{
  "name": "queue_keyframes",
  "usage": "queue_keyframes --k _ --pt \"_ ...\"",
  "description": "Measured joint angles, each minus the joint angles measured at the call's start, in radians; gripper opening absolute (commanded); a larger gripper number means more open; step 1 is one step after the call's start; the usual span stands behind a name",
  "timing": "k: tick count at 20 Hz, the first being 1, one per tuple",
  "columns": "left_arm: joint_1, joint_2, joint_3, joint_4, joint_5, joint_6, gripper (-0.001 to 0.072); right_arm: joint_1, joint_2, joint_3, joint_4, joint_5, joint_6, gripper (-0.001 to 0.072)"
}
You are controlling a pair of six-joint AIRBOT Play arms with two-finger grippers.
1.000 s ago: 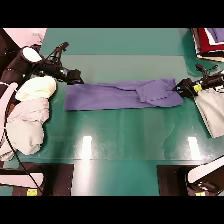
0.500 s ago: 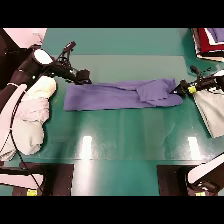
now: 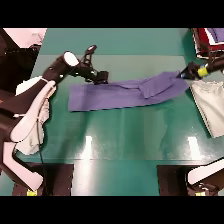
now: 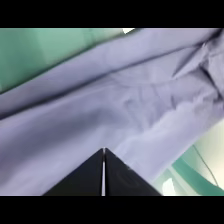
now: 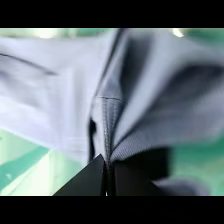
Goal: Fold the shirts.
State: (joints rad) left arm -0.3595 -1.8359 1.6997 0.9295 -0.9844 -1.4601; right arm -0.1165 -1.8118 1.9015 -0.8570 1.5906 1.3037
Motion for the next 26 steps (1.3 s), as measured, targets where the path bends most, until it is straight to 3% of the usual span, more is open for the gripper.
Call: queue_keyframes --k 6,16,20,26 --pt "-0.088 -0.161 0.156 -0.013 0.019 -0.023 0.0023 0.148 0.110 0.128 0.082 -0.005 0.080 0.0016" --pt "-0.113 -0.243 0.198 -0.072 0.054 -0.032 0.0023 0.373 0.152 0.111 0.199 -0.127 0.006 0.0016" --pt "-0.091 -0.240 0.232 -0.046 -0.025 -0.026 0.0023 0.397 0.153 0.111 0.204 -0.145 -0.023 0.0016" --pt "-0.044 -0.225 0.314 0.033 -0.280 0.026 0.0022 0.408 0.153 0.111 0.207 -0.167 -0.044 0.0016"
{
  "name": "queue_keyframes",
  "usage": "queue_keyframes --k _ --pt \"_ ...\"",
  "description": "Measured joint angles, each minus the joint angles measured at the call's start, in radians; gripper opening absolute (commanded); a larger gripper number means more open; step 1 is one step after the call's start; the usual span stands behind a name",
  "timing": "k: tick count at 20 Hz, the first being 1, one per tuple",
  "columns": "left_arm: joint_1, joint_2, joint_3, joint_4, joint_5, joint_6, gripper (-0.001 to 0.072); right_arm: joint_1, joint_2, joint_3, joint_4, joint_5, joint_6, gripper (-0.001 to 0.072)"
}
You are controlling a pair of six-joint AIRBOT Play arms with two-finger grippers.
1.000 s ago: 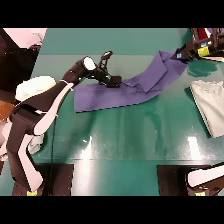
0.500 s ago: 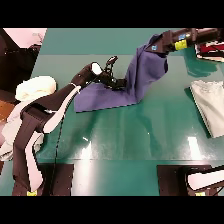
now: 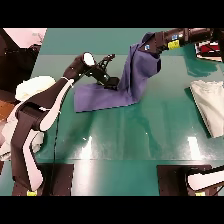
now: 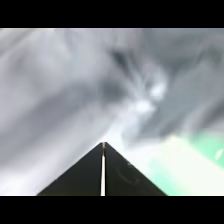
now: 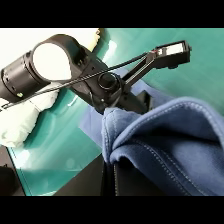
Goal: Fold the shirts.
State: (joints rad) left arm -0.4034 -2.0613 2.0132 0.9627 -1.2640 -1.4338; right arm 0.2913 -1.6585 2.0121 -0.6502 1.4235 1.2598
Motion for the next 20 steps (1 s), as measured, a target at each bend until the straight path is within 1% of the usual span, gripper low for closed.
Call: queue_keyframes --k 3,7,10,12,13,14,15,17,20 --pt "0.028 0.040 0.010 0.051 -0.068 0.013 0.0022 0.001 0.000 0.000 0.000 -0.006 -0.005 0.0016" --pt "0.103 0.120 0.013 0.138 -0.134 0.019 0.0023 0.026 -0.011 0.000 0.002 -0.008 -0.014 0.0016" --pt "0.186 0.199 0.013 0.199 -0.161 0.018 0.0023 0.117 -0.056 0.000 0.011 -0.036 -0.045 0.0019" --pt "0.246 0.256 0.013 0.226 -0.169 0.018 0.0023 0.217 -0.112 0.000 0.043 -0.108 -0.090 0.0022" --pt "0.274 0.283 0.013 0.235 -0.172 0.018 0.0023 0.274 -0.146 0.000 0.061 -0.163 -0.117 0.0121" --pt "0.302 0.312 0.013 0.241 -0.174 0.018 0.0023 0.338 -0.186 0.000 0.079 -0.235 -0.148 0.0346" --pt "0.328 0.338 0.013 0.245 -0.176 0.018 0.0024 0.394 -0.222 0.002 0.094 -0.311 -0.176 0.0484" --pt "0.378 0.389 0.013 0.251 -0.179 0.018 0.0023 0.496 -0.294 0.023 0.107 -0.450 -0.220 0.0494" --pt "0.444 0.459 0.013 0.258 -0.181 0.018 0.0024 0.549 -0.319 0.036 0.084 -0.523 -0.251 0.0488"
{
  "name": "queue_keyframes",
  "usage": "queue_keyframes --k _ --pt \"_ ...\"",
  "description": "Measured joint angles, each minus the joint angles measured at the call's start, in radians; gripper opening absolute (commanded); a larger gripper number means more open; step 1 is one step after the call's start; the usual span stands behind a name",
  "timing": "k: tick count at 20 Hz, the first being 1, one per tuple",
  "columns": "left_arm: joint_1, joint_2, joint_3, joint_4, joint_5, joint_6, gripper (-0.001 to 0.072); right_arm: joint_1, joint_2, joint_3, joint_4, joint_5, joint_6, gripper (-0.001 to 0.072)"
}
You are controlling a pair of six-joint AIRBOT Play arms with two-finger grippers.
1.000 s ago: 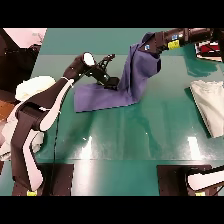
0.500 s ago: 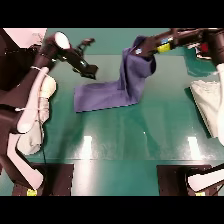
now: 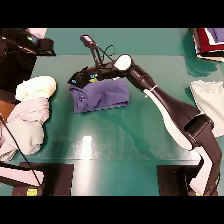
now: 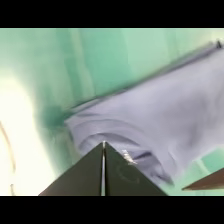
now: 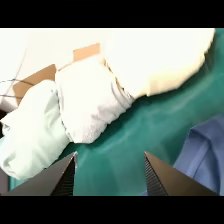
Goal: Fold the shirts.
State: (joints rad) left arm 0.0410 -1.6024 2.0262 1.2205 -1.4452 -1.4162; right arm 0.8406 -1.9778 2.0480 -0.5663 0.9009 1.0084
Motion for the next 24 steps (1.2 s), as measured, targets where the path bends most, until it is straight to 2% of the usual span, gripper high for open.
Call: queue_keyframes --k 3,8,9,10,11,12,13,20,24 --pt "0.042 0.045 0.000 -0.001 -0.008 0.000 0.0024 -0.053 0.070 -0.067 -0.092 0.027 0.029 0.0488" --pt "0.062 0.068 -0.048 -0.059 -0.026 -0.001 0.0025 -0.280 0.223 -0.281 -0.211 0.196 0.142 0.0490" --pt "0.063 0.070 -0.067 -0.075 -0.027 0.000 0.0025 -0.325 0.244 -0.327 -0.220 0.216 0.164 0.0543" --pt "0.063 0.071 -0.091 -0.089 -0.036 0.000 0.0027 -0.374 0.266 -0.378 -0.225 0.237 0.186 0.0701" --pt "0.062 0.072 -0.118 -0.100 -0.043 0.000 0.0141 -0.409 0.279 -0.415 -0.226 0.245 0.195 0.0712" --pt "0.060 0.072 -0.146 -0.107 -0.049 0.000 0.0404 -0.446 0.288 -0.456 -0.226 0.255 0.208 0.0712" --pt "0.057 0.072 -0.176 -0.113 -0.054 0.000 0.0427 -0.475 0.295 -0.495 -0.218 0.262 0.215 0.0712" --pt "0.046 0.087 -0.468 -0.146 -0.058 0.015 0.0429 -0.539 0.307 -0.660 -0.145 0.201 0.238 0.0690" --pt "0.044 0.175 -0.706 -0.170 -0.002 0.051 0.0429 -0.542 0.307 -0.682 -0.136 0.169 0.239 0.0690"
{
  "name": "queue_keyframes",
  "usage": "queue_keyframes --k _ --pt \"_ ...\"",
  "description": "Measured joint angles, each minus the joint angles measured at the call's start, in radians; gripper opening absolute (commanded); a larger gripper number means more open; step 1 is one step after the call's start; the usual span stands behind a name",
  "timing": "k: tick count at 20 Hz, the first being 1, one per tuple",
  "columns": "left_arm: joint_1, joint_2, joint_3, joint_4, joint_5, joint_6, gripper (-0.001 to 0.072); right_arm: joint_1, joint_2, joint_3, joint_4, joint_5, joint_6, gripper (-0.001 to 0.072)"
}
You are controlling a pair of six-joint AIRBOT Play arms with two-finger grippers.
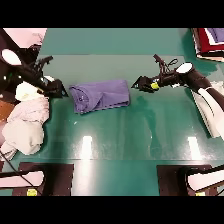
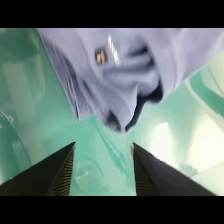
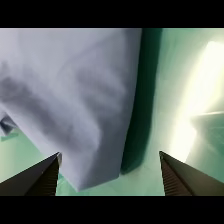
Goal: Fold the shirts.
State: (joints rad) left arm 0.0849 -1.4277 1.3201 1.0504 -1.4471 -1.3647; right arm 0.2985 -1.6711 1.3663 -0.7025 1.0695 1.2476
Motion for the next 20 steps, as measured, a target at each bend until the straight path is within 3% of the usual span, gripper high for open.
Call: queue_keyframes --k 7,14,15,16,20 --pt "-0.094 0.137 -0.314 -0.073 0.220 0.127 0.0430 0.000 0.000 -0.008 0.003 -0.018 0.001 0.0689" --pt "-0.196 0.153 -0.411 -0.041 0.452 0.137 0.0411 0.000 0.000 -0.008 0.004 0.004 0.003 0.0690" --pt "-0.201 0.152 -0.415 -0.039 0.463 0.137 0.0189 0.000 0.000 -0.008 0.004 0.007 0.004 0.0690" --pt "-0.203 0.149 -0.419 -0.039 0.474 0.137 0.0025 0.000 0.000 -0.008 0.004 0.009 0.007 0.0689" --pt "-0.196 0.140 -0.397 -0.014 0.458 0.137 0.0023 0.000 0.000 -0.008 0.004 0.016 0.011 0.0689"
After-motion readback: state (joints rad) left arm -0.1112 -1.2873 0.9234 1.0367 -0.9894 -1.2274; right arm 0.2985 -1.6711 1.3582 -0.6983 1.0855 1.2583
